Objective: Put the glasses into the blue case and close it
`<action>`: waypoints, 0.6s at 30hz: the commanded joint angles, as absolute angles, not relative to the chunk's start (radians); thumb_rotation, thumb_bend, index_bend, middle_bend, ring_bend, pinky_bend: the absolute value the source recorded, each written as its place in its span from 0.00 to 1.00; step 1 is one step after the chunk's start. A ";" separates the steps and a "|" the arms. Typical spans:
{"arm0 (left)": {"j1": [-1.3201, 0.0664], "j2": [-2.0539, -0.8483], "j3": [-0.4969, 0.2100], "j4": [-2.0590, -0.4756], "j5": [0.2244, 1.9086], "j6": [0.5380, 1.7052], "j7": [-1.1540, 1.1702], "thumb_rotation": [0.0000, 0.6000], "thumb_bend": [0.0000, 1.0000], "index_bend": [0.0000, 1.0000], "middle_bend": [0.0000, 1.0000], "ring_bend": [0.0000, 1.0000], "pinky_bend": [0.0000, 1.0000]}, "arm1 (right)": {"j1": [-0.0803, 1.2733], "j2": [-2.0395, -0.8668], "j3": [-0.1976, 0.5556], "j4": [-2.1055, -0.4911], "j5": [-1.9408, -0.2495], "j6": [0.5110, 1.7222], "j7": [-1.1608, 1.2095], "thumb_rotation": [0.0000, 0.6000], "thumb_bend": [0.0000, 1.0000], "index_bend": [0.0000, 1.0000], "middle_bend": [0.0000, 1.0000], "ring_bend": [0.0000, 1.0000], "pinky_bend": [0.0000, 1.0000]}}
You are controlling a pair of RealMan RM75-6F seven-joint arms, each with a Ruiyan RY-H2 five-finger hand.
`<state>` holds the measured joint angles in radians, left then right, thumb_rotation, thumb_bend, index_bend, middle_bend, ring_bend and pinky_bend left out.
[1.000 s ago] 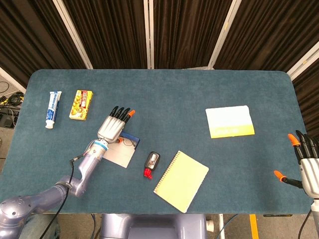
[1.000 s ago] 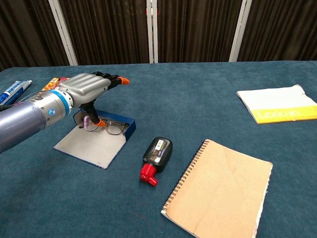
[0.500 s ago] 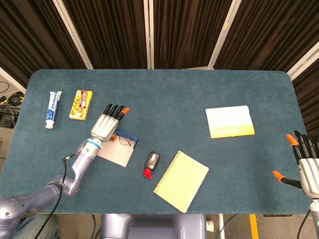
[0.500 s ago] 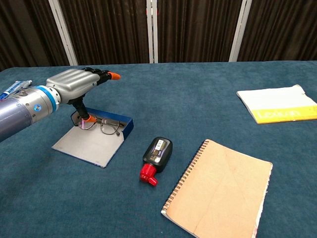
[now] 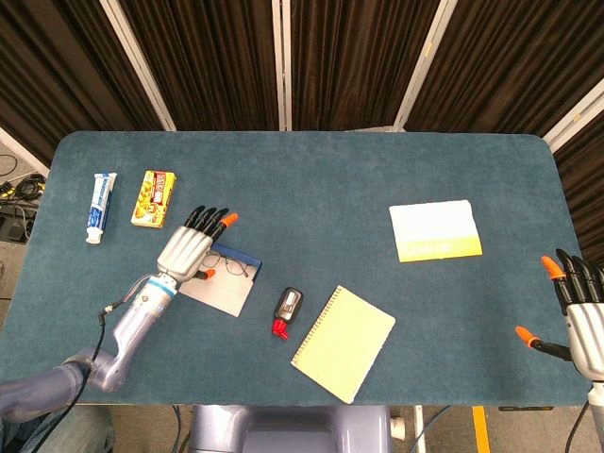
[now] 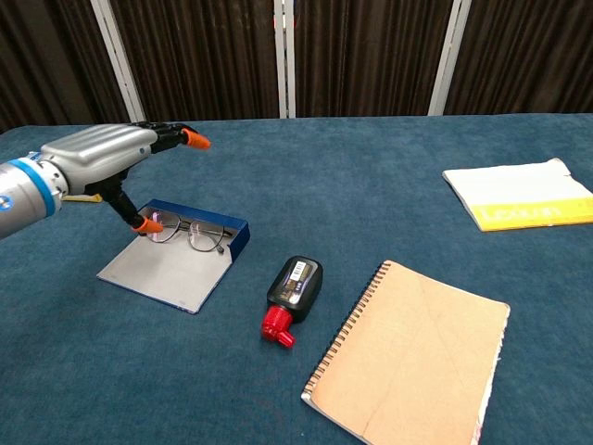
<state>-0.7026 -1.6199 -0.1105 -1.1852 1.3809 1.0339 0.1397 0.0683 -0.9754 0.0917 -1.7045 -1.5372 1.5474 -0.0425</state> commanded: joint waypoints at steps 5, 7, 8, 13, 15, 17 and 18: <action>-0.603 -1.543 -0.017 -1.293 1.446 1.124 0.142 1.00 0.22 0.43 0.00 0.00 0.00 | 0.064 -0.966 0.087 -1.705 -1.555 1.558 -0.017 1.00 0.00 0.00 0.00 0.00 0.00; -0.593 -1.546 -0.007 -1.289 1.453 1.130 0.145 1.00 0.22 0.44 0.00 0.00 0.00 | 0.064 -0.964 0.087 -1.705 -1.558 1.559 -0.011 1.00 0.00 0.00 0.00 0.00 0.00; -0.588 -1.552 -0.002 -1.285 1.458 1.134 0.141 1.00 0.22 0.44 0.00 0.00 0.00 | 0.063 -0.963 0.086 -1.704 -1.558 1.559 -0.006 1.00 0.00 0.00 0.00 0.00 0.00; -0.577 -1.574 0.011 -1.263 1.478 1.138 0.119 1.00 0.22 0.44 0.00 0.00 0.00 | 0.062 -0.958 0.085 -1.704 -1.563 1.563 0.006 1.00 0.00 0.00 0.00 0.00 0.00; -0.575 -1.584 0.015 -1.251 1.486 1.139 0.114 1.00 0.22 0.44 0.00 0.00 0.00 | 0.061 -0.957 0.085 -1.703 -1.564 1.565 0.011 1.00 0.00 0.00 0.00 0.00 0.00; -0.574 -1.594 0.017 -1.240 1.491 1.139 0.111 1.00 0.23 0.44 0.00 0.00 0.00 | 0.061 -0.956 0.085 -1.703 -1.564 1.565 0.014 1.00 0.00 0.00 0.00 0.00 0.00; -0.574 -1.602 0.017 -1.232 1.494 1.139 0.109 1.00 0.23 0.44 0.00 0.00 0.00 | 0.061 -0.955 0.085 -1.703 -1.564 1.564 0.017 1.00 0.00 0.00 0.00 0.00 0.00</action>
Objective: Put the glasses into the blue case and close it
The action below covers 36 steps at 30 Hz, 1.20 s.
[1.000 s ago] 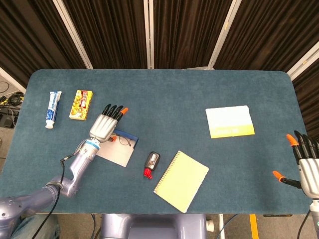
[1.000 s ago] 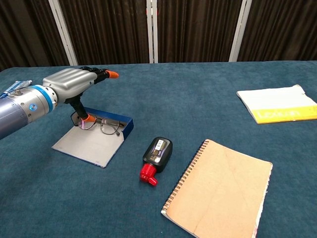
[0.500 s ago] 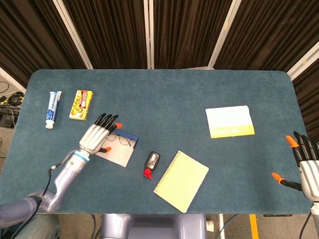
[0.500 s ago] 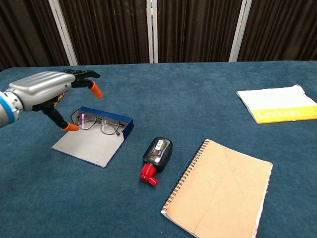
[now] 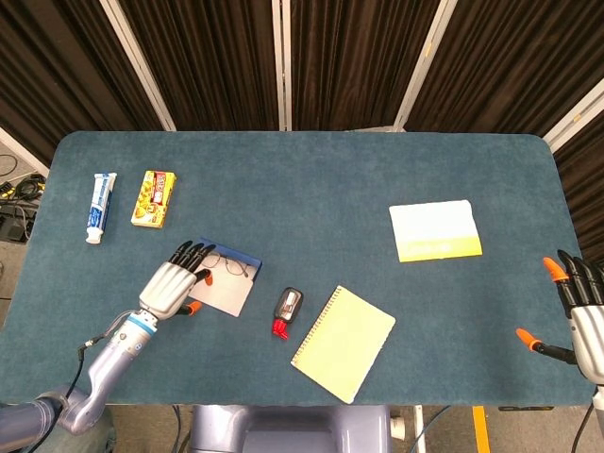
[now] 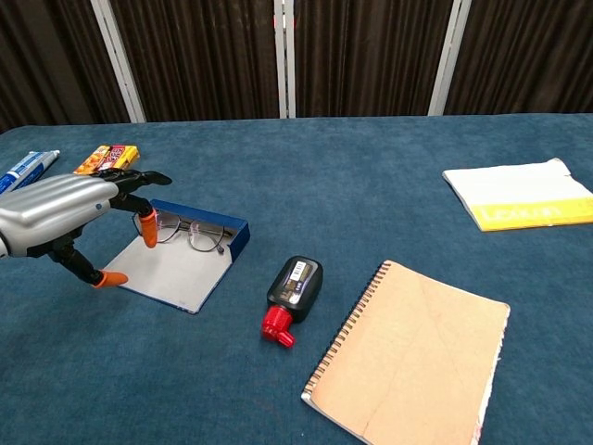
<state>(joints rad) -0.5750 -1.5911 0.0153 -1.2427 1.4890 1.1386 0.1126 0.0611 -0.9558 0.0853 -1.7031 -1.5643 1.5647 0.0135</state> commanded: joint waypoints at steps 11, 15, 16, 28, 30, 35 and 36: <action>-0.576 -1.663 0.021 -1.159 1.502 1.108 0.088 1.00 0.25 0.41 0.00 0.00 0.00 | 0.061 -0.953 0.086 -1.699 -1.561 1.563 0.026 1.00 0.00 0.00 0.00 0.00 0.00; -0.572 -1.677 0.020 -1.130 1.501 1.105 0.067 1.00 0.25 0.41 0.00 0.00 0.00 | 0.061 -0.954 0.085 -1.698 -1.561 1.561 0.024 1.00 0.00 0.00 0.00 0.00 0.00; -0.571 -1.680 0.021 -1.124 1.501 1.104 0.062 1.00 0.25 0.41 0.00 0.00 0.00 | 0.062 -0.954 0.085 -1.698 -1.561 1.561 0.024 1.00 0.00 0.00 0.00 0.00 0.00; -0.569 -1.722 0.017 -1.041 1.511 1.097 0.017 1.00 0.24 0.41 0.00 0.00 0.00 | 0.062 -0.954 0.087 -1.698 -1.556 1.559 0.025 1.00 0.00 0.00 0.00 0.00 0.00; -0.570 -1.729 0.015 -1.031 1.512 1.096 0.010 1.00 0.24 0.41 0.00 0.00 0.00 | 0.062 -0.954 0.087 -1.697 -1.556 1.558 0.025 1.00 0.00 0.00 0.00 0.00 0.00; -0.570 -1.743 0.012 -1.005 1.515 1.096 -0.004 1.00 0.24 0.40 0.00 0.00 0.00 | 0.063 -0.955 0.087 -1.697 -1.556 1.556 0.023 1.00 0.00 0.00 0.00 0.00 0.00; -0.570 -1.746 0.012 -1.000 1.516 1.094 -0.005 1.00 0.25 0.40 0.00 0.00 0.00 | 0.063 -0.956 0.087 -1.696 -1.556 1.556 0.022 1.00 0.00 0.00 0.00 0.00 0.00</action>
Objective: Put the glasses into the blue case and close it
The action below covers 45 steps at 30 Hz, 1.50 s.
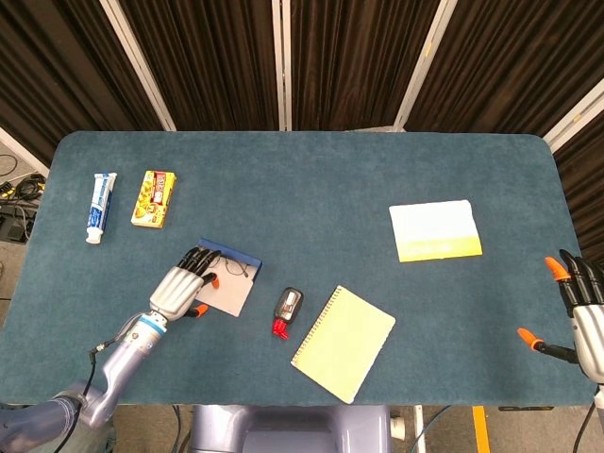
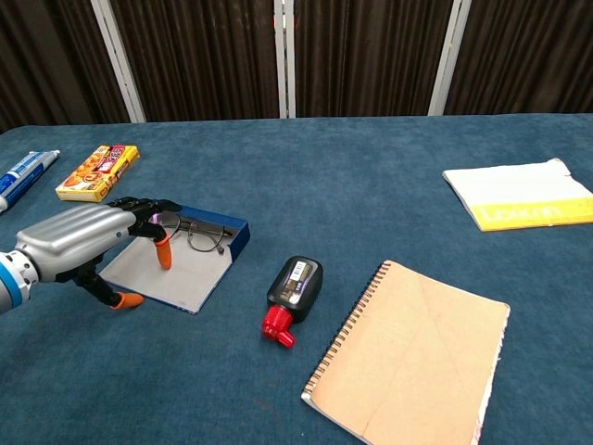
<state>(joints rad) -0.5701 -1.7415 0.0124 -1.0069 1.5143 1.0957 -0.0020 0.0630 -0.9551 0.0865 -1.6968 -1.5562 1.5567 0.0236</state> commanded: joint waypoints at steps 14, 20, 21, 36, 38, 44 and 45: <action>-0.568 -1.753 0.013 -0.978 1.526 1.093 -0.027 1.00 0.55 0.43 0.00 0.00 0.00 | 0.064 -0.962 0.088 -1.687 -1.568 1.566 0.034 1.00 0.00 0.00 0.00 0.00 0.00; -0.571 -1.743 0.002 -0.993 1.530 1.106 -0.028 1.00 0.55 0.43 0.00 0.00 0.00 | 0.065 -0.962 0.088 -1.687 -1.566 1.565 0.034 1.00 0.00 0.00 0.00 0.00 0.00; -0.573 -1.740 -0.001 -0.997 1.529 1.107 -0.025 1.00 0.55 0.43 0.00 0.00 0.00 | 0.065 -0.962 0.088 -1.687 -1.566 1.564 0.034 1.00 0.00 0.00 0.00 0.00 0.00; -0.597 -1.745 -0.043 -0.999 1.492 1.071 -0.024 1.00 0.55 0.46 0.00 0.00 0.00 | 0.067 -0.964 0.087 -1.688 -1.563 1.558 0.028 1.00 0.00 0.00 0.00 0.00 0.00; -0.601 -1.752 -0.045 -0.990 1.487 1.059 -0.021 1.00 0.55 0.50 0.00 0.00 0.00 | 0.067 -0.964 0.087 -1.688 -1.563 1.558 0.027 1.00 0.00 0.00 0.00 0.00 0.00; -0.595 -1.764 -0.028 -0.968 1.489 1.049 -0.043 1.00 0.56 0.67 0.00 0.00 0.00 | 0.068 -0.966 0.088 -1.685 -1.562 1.558 0.031 1.00 0.00 0.00 0.00 0.00 0.00; -0.593 -1.759 -0.027 -0.974 1.494 1.058 -0.045 1.00 0.56 0.69 0.00 0.00 0.00 | 0.068 -0.966 0.088 -1.685 -1.563 1.559 0.031 1.00 0.00 0.00 0.00 0.00 0.00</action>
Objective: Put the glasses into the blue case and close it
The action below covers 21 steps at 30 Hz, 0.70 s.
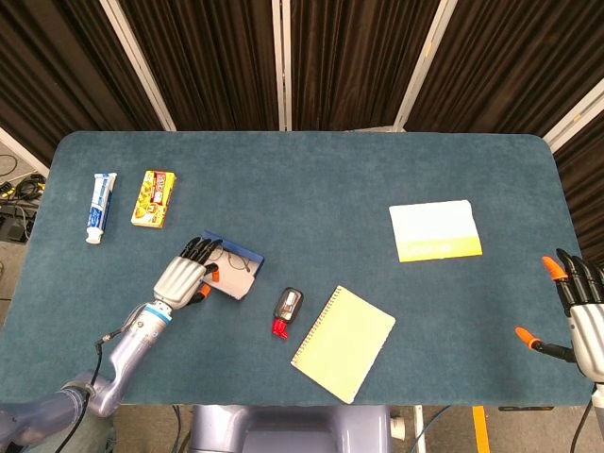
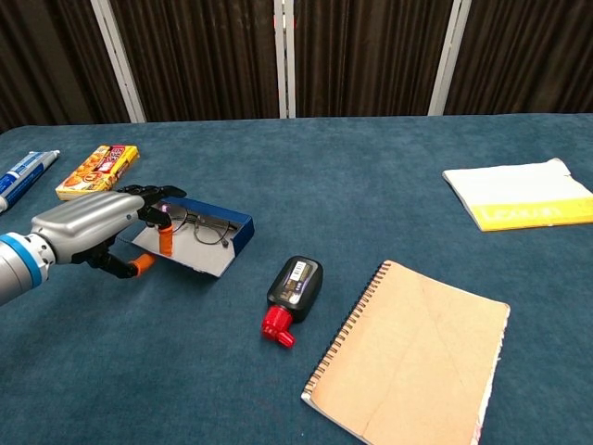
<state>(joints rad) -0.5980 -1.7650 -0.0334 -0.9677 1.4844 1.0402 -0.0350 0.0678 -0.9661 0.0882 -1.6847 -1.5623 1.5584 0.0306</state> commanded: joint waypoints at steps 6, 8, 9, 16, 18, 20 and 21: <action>-0.561 -1.660 -0.007 -1.099 1.535 1.143 -0.016 1.00 0.56 0.75 0.00 0.00 0.00 | 0.063 -0.962 0.087 -1.690 -1.571 1.571 0.038 1.00 0.00 0.00 0.00 0.00 0.00; -0.553 -1.629 -0.002 -1.140 1.538 1.154 0.002 1.00 0.56 0.76 0.00 0.00 0.00 | 0.062 -0.960 0.086 -1.690 -1.573 1.573 0.040 1.00 0.00 0.00 0.00 0.00 0.00; -0.548 -1.611 0.000 -1.165 1.539 1.160 0.012 1.00 0.56 0.76 0.00 0.00 0.00 | 0.062 -0.960 0.086 -1.691 -1.574 1.574 0.041 1.00 0.00 0.00 0.00 0.00 0.00; -0.516 -1.460 0.022 -1.384 1.508 1.148 0.085 1.00 0.56 0.77 0.00 0.00 0.00 | 0.058 -0.956 0.083 -1.697 -1.585 1.584 0.045 1.00 0.00 0.00 0.00 0.00 0.00; -0.519 -1.411 0.024 -1.461 1.474 1.107 0.114 1.00 0.56 0.77 0.00 0.00 0.00 | 0.057 -0.955 0.083 -1.697 -1.587 1.585 0.046 1.00 0.00 0.00 0.00 0.00 0.00; -0.521 -1.390 0.021 -1.501 1.450 1.088 0.155 1.00 0.56 0.77 0.00 0.00 0.00 | 0.057 -0.955 0.083 -1.696 -1.587 1.585 0.047 1.00 0.00 0.00 0.00 0.00 0.00; -0.521 -1.388 0.020 -1.508 1.444 1.085 0.165 1.00 0.56 0.76 0.00 0.00 0.00 | 0.057 -0.955 0.083 -1.696 -1.587 1.585 0.047 1.00 0.00 0.00 0.00 0.00 0.00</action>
<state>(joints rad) -0.5256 -1.4306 0.0165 -1.4559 1.4803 1.1169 0.1163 0.0570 -0.9548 0.0829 -1.6961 -1.5868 1.5854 0.0470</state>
